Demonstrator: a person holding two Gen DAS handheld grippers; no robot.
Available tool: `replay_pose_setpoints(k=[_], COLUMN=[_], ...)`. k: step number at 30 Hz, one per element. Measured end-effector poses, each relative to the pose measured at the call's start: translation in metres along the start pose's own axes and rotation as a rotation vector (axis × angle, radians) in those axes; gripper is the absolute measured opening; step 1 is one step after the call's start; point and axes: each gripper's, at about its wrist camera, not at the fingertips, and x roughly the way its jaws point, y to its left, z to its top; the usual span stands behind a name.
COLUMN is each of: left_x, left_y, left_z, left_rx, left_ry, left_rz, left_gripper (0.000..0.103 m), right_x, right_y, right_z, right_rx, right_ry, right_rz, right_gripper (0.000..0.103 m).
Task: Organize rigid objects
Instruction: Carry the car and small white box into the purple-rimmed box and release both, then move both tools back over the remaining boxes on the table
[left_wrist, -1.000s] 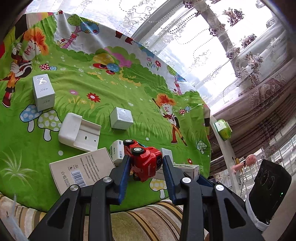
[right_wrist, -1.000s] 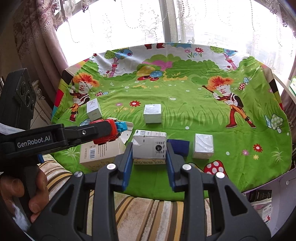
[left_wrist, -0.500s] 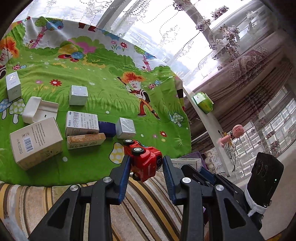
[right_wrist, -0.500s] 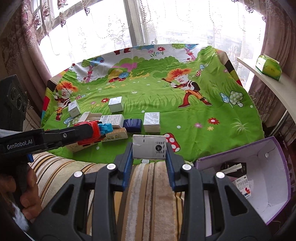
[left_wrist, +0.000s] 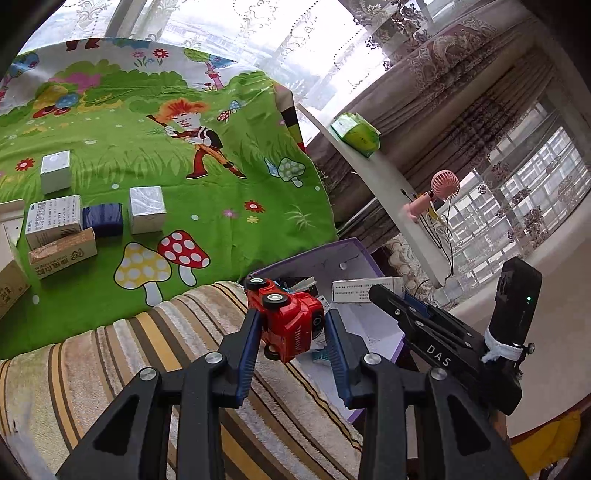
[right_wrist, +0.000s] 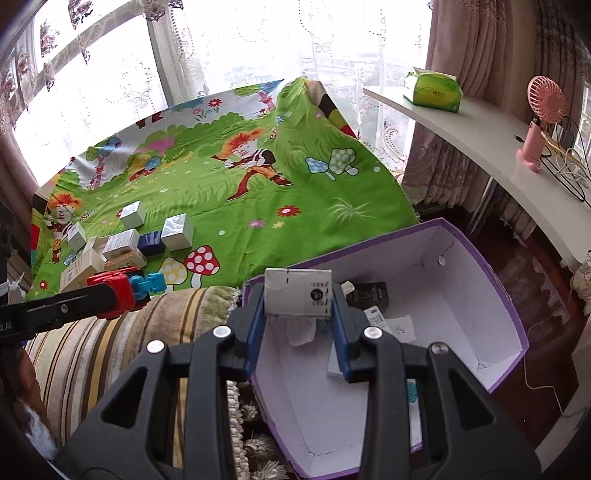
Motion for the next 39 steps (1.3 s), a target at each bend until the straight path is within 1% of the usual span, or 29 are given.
replay_pose_setpoints(k=[4, 7, 10, 11, 12, 13, 14, 15, 19, 21, 25, 27, 30, 35, 37, 39], left_x=[0.015, 0.025, 0.031, 0.031, 0.031, 0.029, 0.028, 0.027, 0.022, 0.019, 0.012, 0.008, 0.0, -0.014, -0.021, -0.029], left_y=[-0.021, -0.034, -0.042, -0.042, -0.041, -0.04, -0.038, -0.036, -0.028, -0.025, -0.017, -0.014, -0.009, 0.005, 0.015, 0.024], left_z=[-0.002, -0.004, -0.005, -0.006, -0.006, -0.006, -0.005, -0.005, -0.001, 0.0, 0.003, 0.005, 0.008, 0.014, 0.017, 0.02], left_rx=[0.053, 0.084, 0.107, 0.11, 0.108, 0.102, 0.096, 0.09, 0.069, 0.063, 0.05, 0.049, 0.048, 0.026, 0.01, -0.004], left_ry=[0.039, 0.07, 0.094, 0.094, 0.092, 0.089, 0.084, 0.078, 0.057, 0.046, 0.023, 0.006, -0.017, -0.057, -0.077, -0.098], left_rz=[-0.026, -0.05, -0.061, -0.057, -0.055, -0.054, -0.05, -0.045, -0.031, -0.018, 0.002, 0.02, 0.044, 0.08, 0.1, 0.129], left_gripper=[0.037, 0.037, 0.041, 0.044, 0.046, 0.047, 0.047, 0.047, 0.047, 0.047, 0.047, 0.047, 0.047, 0.047, 0.047, 0.047], right_x=[-0.002, -0.006, -0.009, -0.01, -0.01, -0.012, -0.013, -0.015, -0.016, -0.018, -0.022, -0.026, -0.03, -0.03, -0.026, -0.022], right_y=[-0.019, -0.026, -0.029, -0.029, -0.029, -0.028, -0.026, -0.024, -0.014, -0.007, 0.003, 0.007, 0.011, 0.016, 0.02, 0.026], right_z=[-0.001, 0.001, 0.002, 0.003, 0.003, 0.003, 0.004, 0.004, 0.007, 0.009, 0.011, 0.012, 0.014, 0.017, 0.016, 0.015], right_rx=[0.033, 0.044, 0.053, 0.054, 0.052, 0.046, 0.04, 0.034, 0.022, 0.006, -0.03, -0.04, -0.044, -0.034, -0.051, -0.084], right_ry=[-0.001, -0.014, -0.015, -0.015, -0.019, -0.028, -0.035, -0.038, -0.044, -0.049, -0.079, -0.096, -0.117, -0.12, -0.112, -0.099], right_rz=[-0.038, -0.061, -0.068, -0.073, -0.076, -0.078, -0.077, -0.072, -0.04, -0.059, -0.111, -0.112, -0.098, -0.08, -0.063, -0.073], right_gripper=[0.037, 0.037, 0.039, 0.046, 0.057, 0.063, 0.073, 0.077, 0.08, 0.085, 0.09, 0.096, 0.1, 0.1, 0.1, 0.1])
